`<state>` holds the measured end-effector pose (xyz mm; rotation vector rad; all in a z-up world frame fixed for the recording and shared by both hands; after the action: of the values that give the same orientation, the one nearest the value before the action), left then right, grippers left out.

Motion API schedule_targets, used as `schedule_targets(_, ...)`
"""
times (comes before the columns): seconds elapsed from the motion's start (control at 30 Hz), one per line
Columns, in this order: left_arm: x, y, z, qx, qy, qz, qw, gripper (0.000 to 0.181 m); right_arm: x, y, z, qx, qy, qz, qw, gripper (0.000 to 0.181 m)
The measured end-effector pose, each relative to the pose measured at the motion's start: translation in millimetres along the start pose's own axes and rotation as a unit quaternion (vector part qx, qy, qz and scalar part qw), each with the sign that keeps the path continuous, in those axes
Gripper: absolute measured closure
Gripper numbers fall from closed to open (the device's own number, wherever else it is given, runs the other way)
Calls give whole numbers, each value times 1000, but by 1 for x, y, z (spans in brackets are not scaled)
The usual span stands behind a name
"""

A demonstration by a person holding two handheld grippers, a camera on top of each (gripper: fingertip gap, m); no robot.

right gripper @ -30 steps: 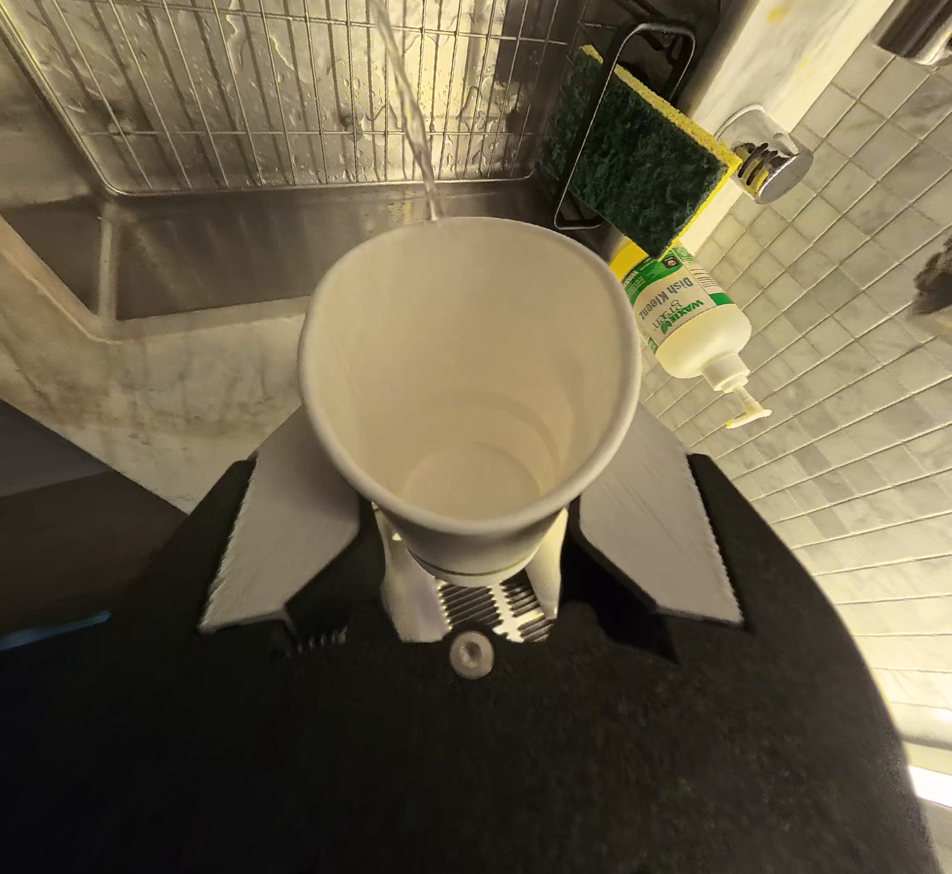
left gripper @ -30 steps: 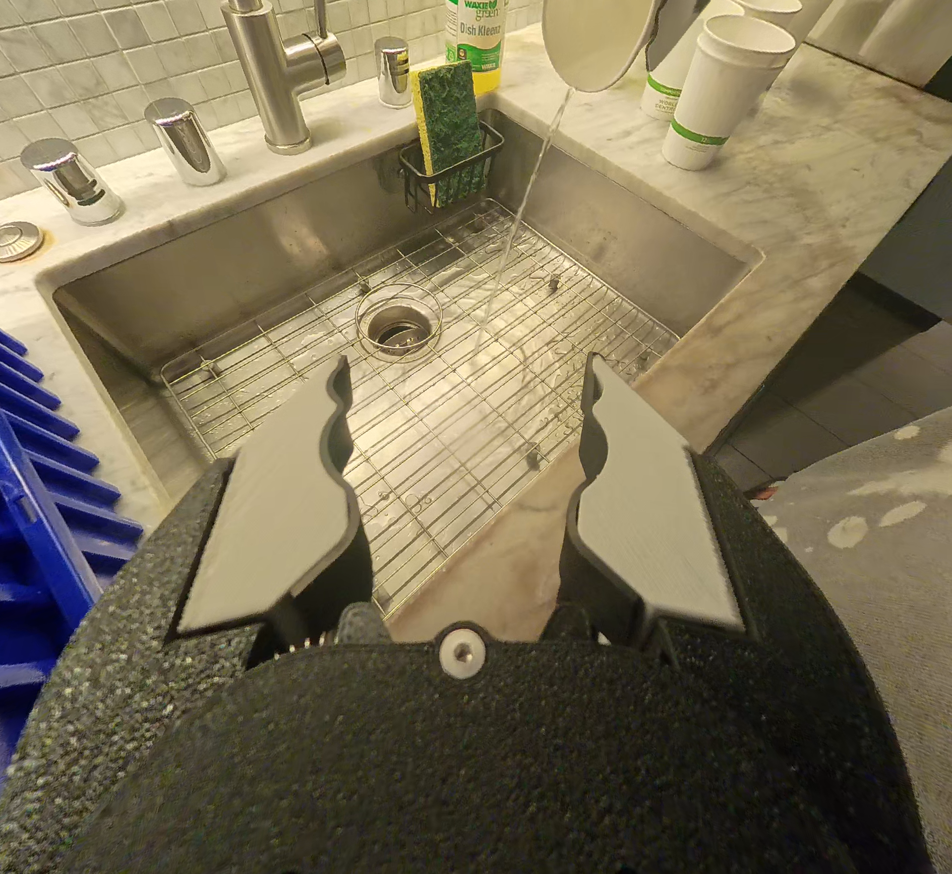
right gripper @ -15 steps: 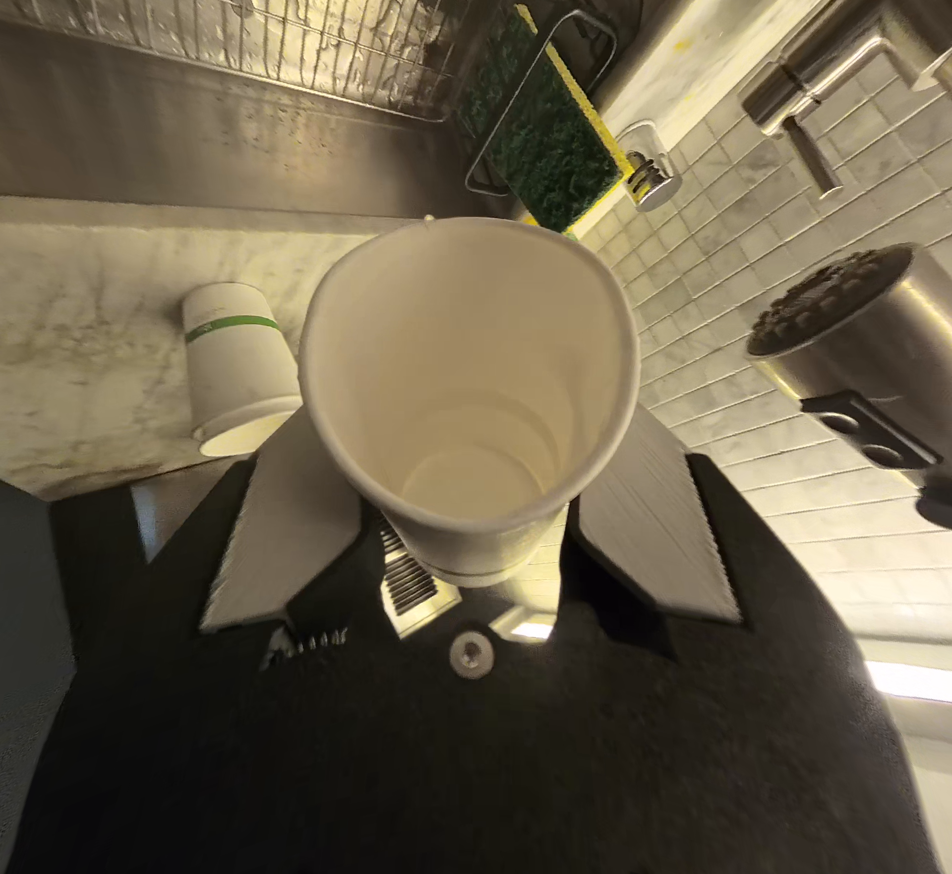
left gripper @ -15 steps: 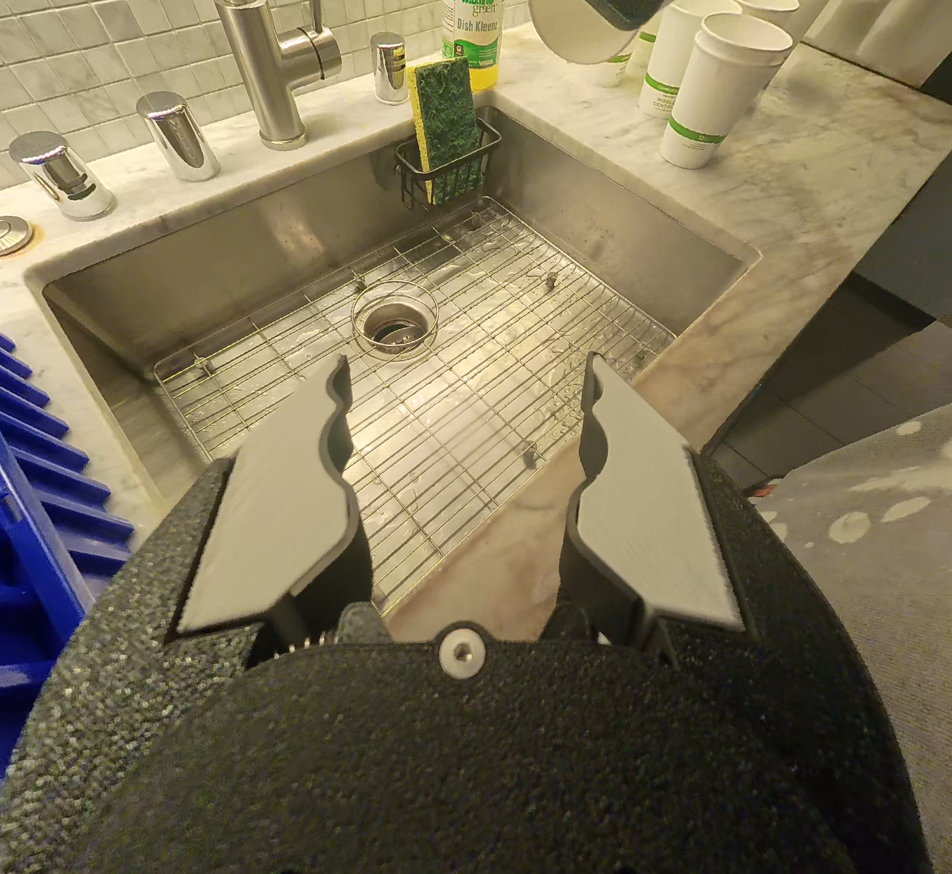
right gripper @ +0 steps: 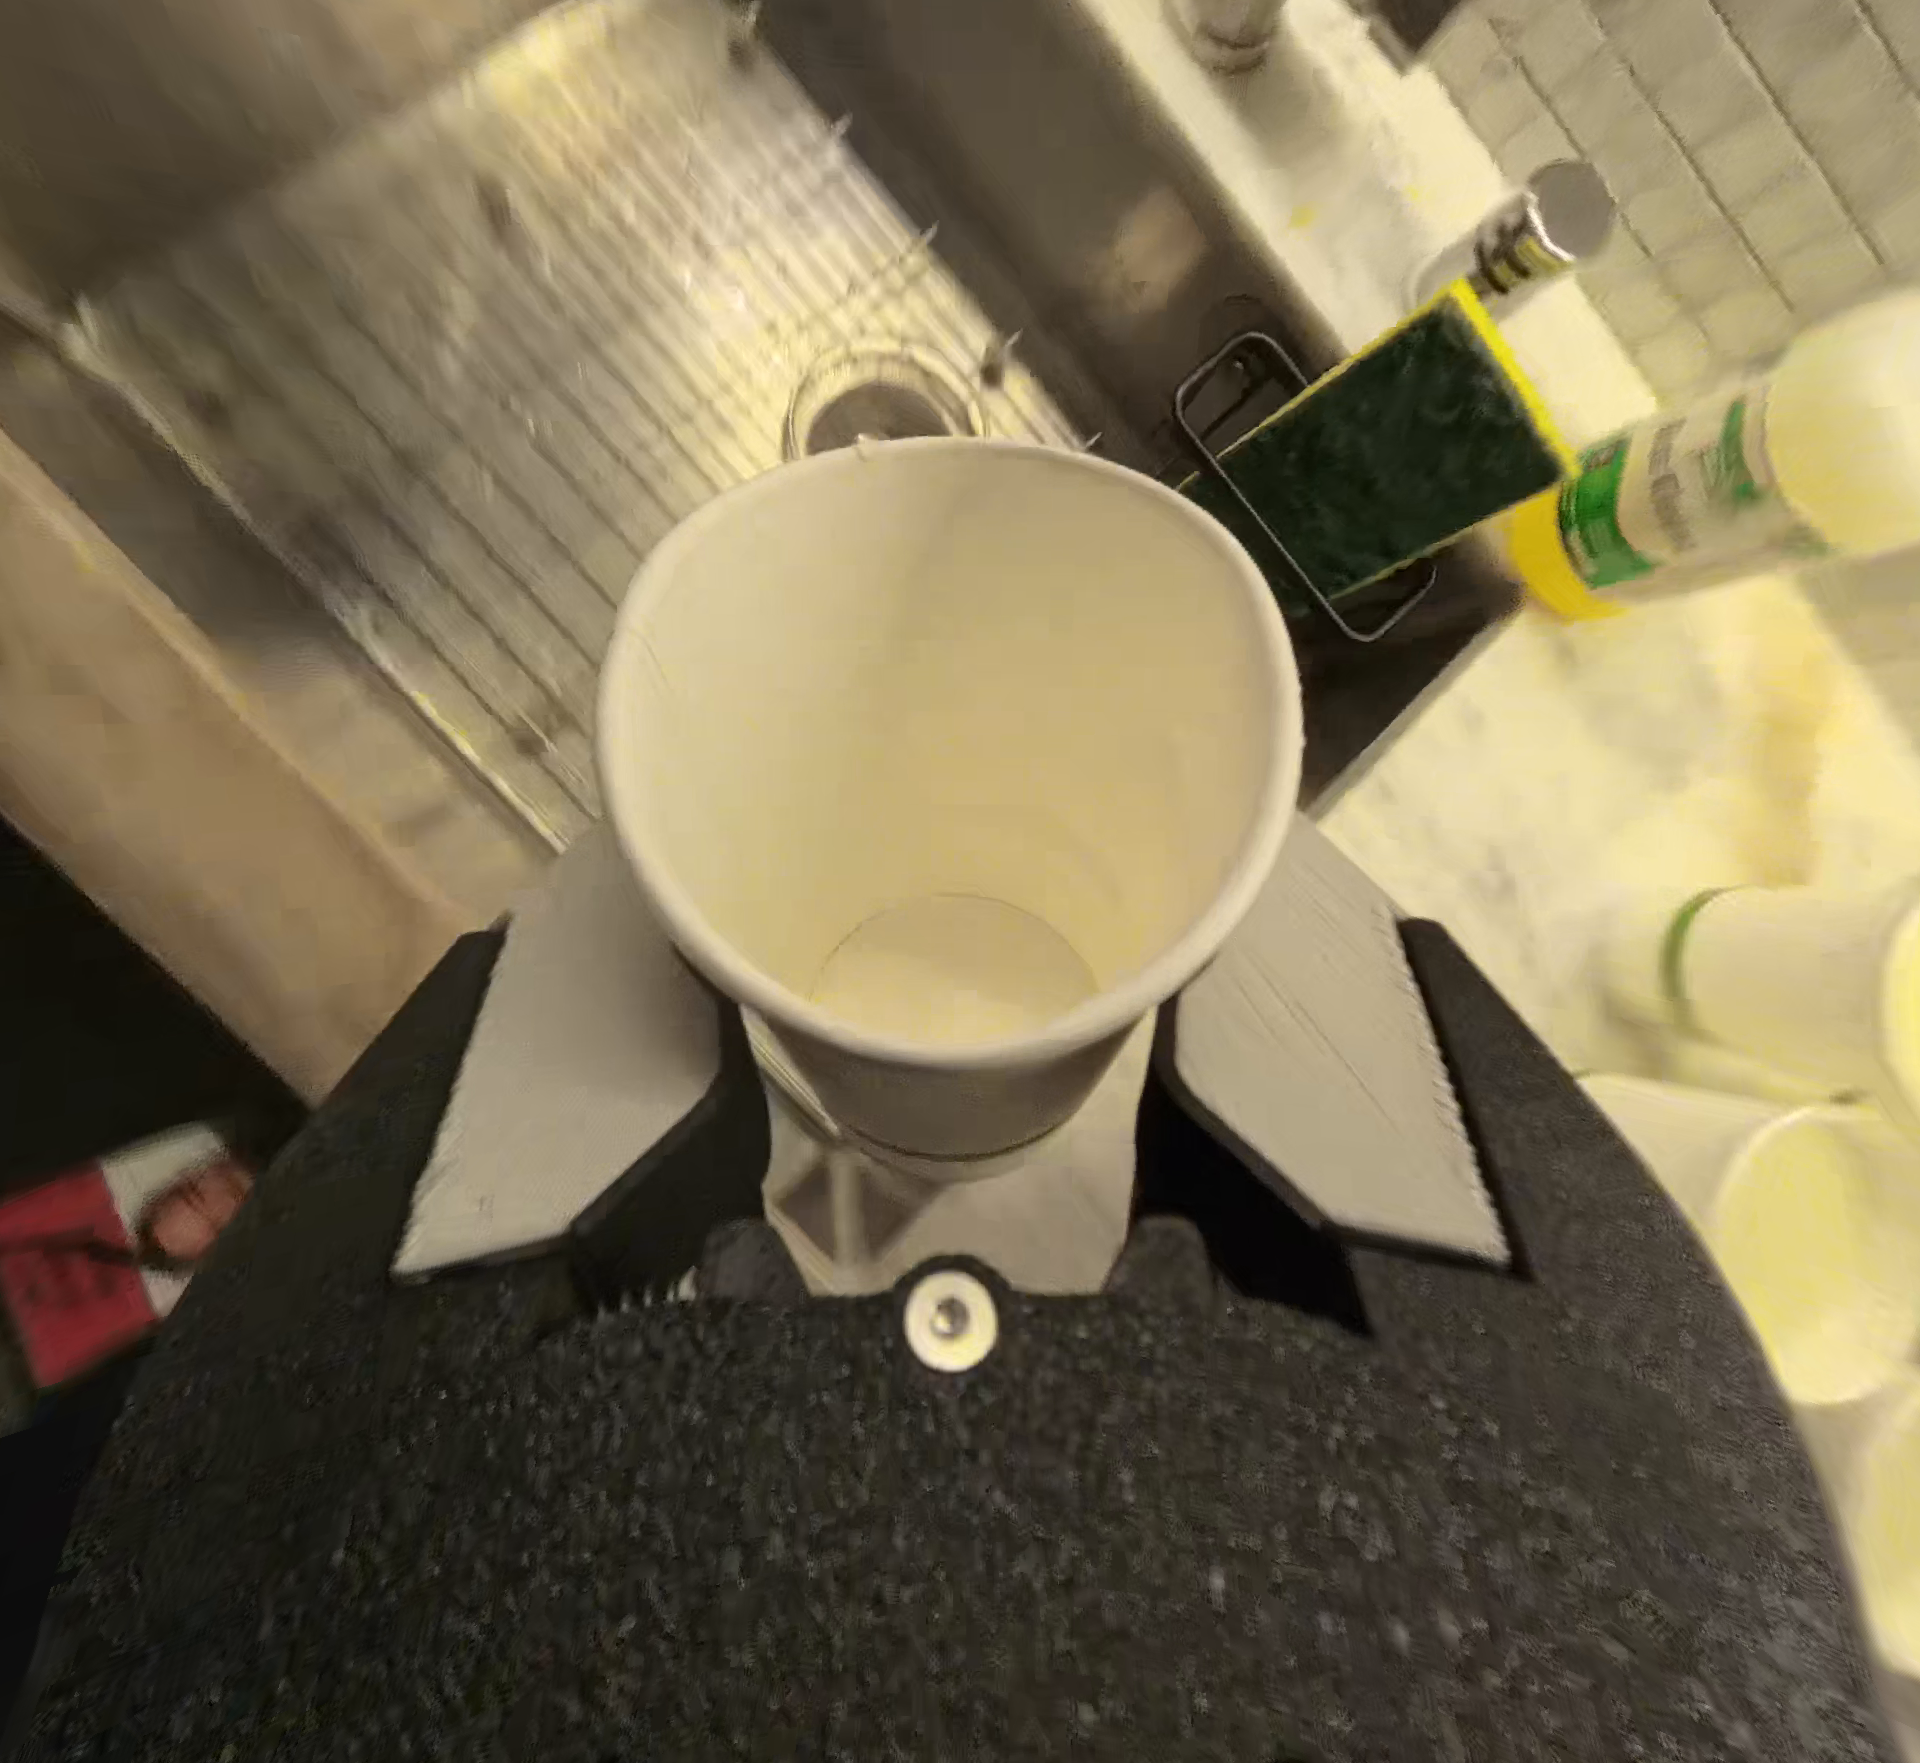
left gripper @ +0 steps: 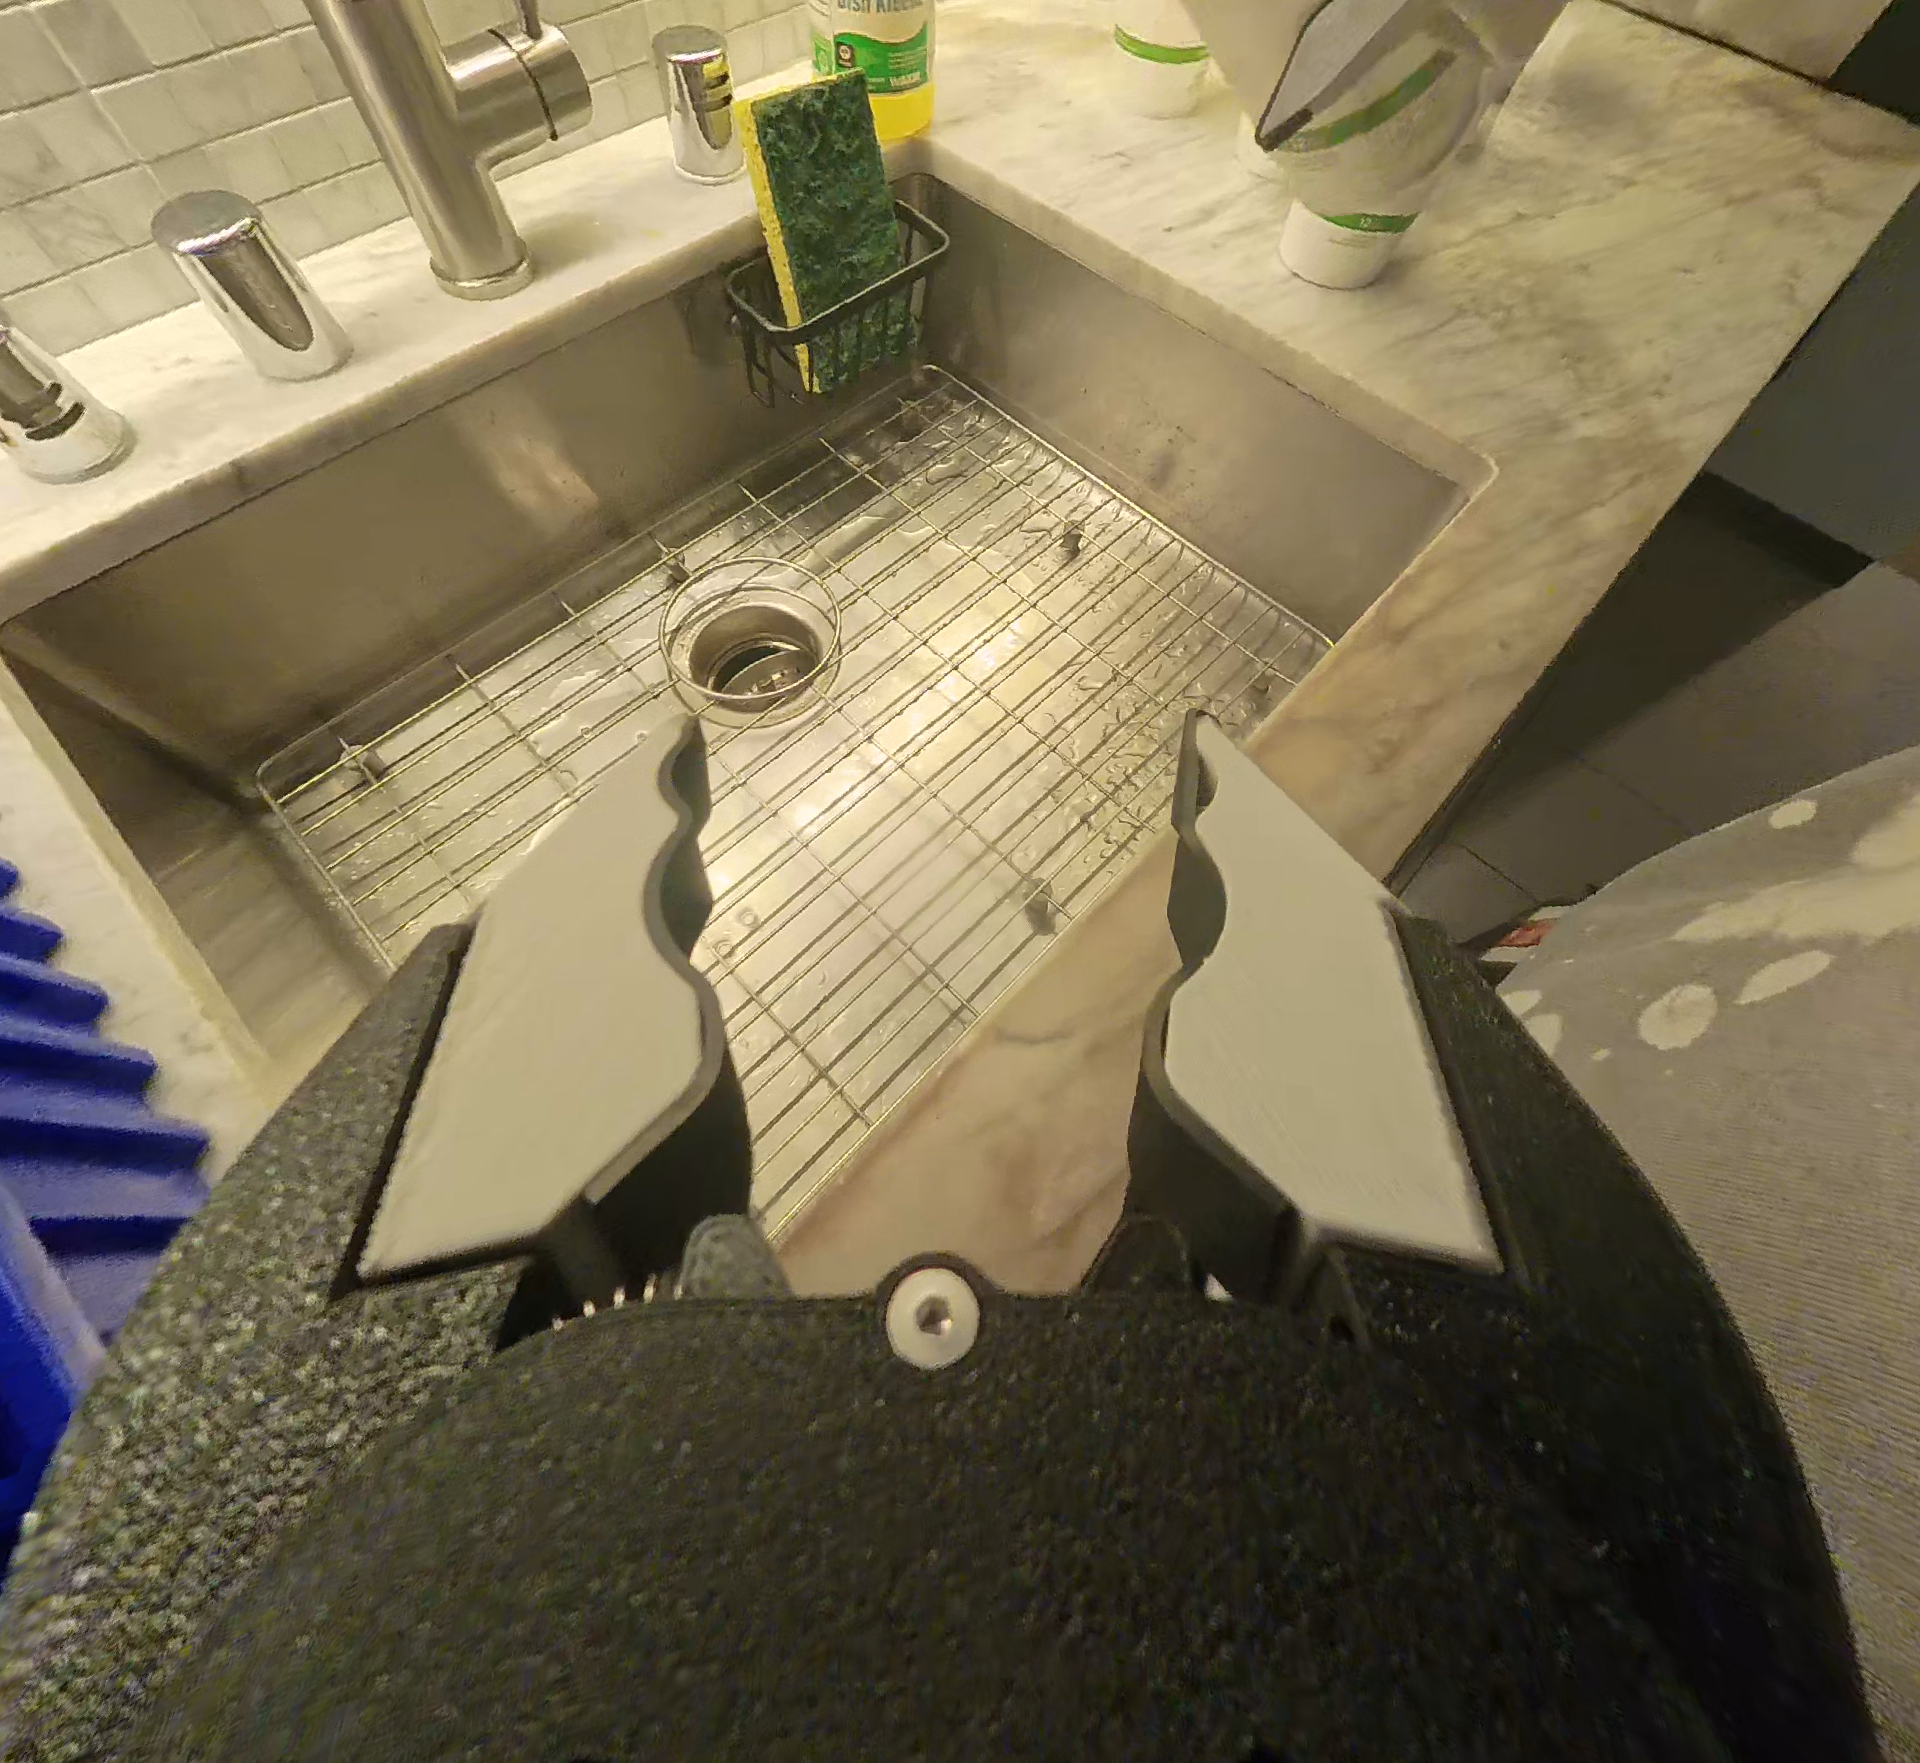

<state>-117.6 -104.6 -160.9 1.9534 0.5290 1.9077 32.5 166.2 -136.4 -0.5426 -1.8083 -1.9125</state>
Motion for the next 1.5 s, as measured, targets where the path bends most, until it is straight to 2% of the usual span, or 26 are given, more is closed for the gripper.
schedule_targets(0.07,6,-7,8,-6,-5,-1,1000,91,-20,9,3,1,-81,70,994,96)
schedule_targets(0.17,17,-19,25,-17,-17,-1,1000,92,-58,25,11,-24,-190,160,968,94)
schedule_targets(0.3,35,-37,50,-29,-31,5,999,92,-131,57,36,-132,-290,254,913,90)
schedule_targets(0.43,51,-55,75,-39,-39,7,998,92,-220,91,72,-251,-332,294,860,87)
schedule_targets(0.53,61,-67,94,-46,-41,8,998,92,-268,97,103,-277,-338,284,853,86)
schedule_targets(0.63,71,-78,109,-43,-48,7,998,93,-287,94,137,-286,-329,274,857,86)
schedule_targets(0.77,82,-90,124,-30,-46,3,998,93,-287,82,174,-284,-318,274,862,86)
schedule_targets(0.93,90,-100,136,-10,-38,0,999,93,-281,75,191,-281,-311,304,856,86)
schedule_targets(1.07,93,-106,142,2,-36,-7,999,93,-259,102,192,-295,-291,366,833,86)
schedule_targets(1.2,95,-112,149,6,-36,-12,999,93,-212,136,183,-277,-243,442,818,86)
schedule_targets(1.3,96,-118,155,4,-37,-15,999,93,-175,139,172,-239,-199,468,828,87)
schedule_targets(1.4,98,-122,160,2,-40,-13,999,93,-154,121,162,-194,-169,455,853,86)
schedule_targets(1.5,101,-124,165,1,-43,-12,999,93,-147,96,158,-166,-149,414,883,83)
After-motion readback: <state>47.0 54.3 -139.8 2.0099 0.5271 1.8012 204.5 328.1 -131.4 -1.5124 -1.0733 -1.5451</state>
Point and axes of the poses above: each gripper's, where its closed fingertips meet, y back along the fingers, x out of its top, z = x × y across the jaws, the point moved 5 cm from there along y, back along the fingers, and after that the axes turned 9 degrees about x, right-handed, at the moved point
